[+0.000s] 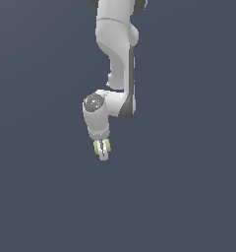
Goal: Pick up the object and move it to a goal position.
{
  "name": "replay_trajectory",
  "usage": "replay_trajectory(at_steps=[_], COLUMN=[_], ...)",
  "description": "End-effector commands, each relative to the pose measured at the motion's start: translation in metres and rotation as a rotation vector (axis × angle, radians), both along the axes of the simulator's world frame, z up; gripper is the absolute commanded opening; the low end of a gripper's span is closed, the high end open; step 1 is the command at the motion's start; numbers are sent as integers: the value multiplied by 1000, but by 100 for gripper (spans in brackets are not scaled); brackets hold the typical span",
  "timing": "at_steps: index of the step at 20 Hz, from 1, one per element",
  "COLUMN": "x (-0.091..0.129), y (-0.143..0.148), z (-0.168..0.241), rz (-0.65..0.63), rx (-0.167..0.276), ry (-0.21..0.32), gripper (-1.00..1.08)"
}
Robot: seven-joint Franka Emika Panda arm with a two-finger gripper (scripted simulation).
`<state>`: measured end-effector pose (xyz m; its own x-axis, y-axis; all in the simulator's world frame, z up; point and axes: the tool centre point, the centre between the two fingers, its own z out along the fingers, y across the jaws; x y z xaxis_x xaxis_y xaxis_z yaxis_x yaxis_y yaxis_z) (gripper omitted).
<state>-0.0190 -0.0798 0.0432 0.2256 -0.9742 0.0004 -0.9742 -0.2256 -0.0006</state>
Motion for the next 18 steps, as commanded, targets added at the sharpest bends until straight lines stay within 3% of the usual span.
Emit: replay_trajectory(at_steps=[1,9,18], x=[16,57,78], y=[0,1,1], z=[0,2,2], rz=[0,0,0], rx=[0,0,0], ry=[0,0,0], gripper=[-100,-100,-100])
